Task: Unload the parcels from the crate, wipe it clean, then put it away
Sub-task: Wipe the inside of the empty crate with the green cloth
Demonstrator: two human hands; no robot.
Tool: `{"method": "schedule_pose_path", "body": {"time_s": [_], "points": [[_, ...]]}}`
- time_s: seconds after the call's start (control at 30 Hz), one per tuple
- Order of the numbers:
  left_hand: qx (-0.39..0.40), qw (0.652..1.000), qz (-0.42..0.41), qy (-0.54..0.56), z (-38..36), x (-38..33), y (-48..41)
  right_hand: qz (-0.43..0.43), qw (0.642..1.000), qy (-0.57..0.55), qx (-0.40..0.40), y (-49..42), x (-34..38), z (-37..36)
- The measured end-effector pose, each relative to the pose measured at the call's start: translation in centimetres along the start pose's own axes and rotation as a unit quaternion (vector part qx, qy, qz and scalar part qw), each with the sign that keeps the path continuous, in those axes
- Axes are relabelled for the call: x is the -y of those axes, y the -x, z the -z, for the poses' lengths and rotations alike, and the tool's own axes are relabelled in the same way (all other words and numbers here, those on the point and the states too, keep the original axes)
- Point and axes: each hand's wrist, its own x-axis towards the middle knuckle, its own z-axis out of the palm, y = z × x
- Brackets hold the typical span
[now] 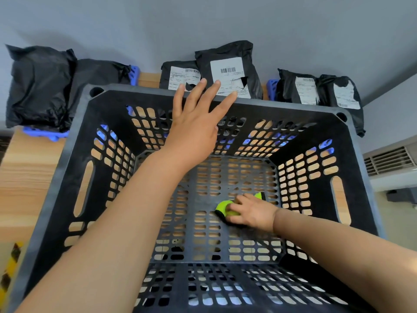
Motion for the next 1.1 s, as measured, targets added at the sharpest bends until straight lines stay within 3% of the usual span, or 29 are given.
{"method": "schedule_pose_path", "body": {"time_s": [0.27, 0.47, 0.7, 1.1], "points": [[-0.005, 1.000, 0.000, -0.002, -0.2, 0.0, 0.0, -0.027, 1.000, -0.003, -0.009, -0.6, -1.7, -0.2], [-0.005, 1.000, -0.001, -0.013, 0.0, -0.3, 0.0, -0.197, 0.979, 0.046, -0.004, -2.0, -6.0, 2.1], [-0.005, 1.000, 0.000, -0.015, 0.0, -0.2, 0.1, -0.318, 0.946, -0.052, 0.042, -2.7, -5.7, 1.5], [0.002, 1.000, 0.004, -0.003, 0.1, -0.1, 0.0, -0.228, 0.963, -0.130, 0.056, 0.7, 2.3, -0.3]]}}
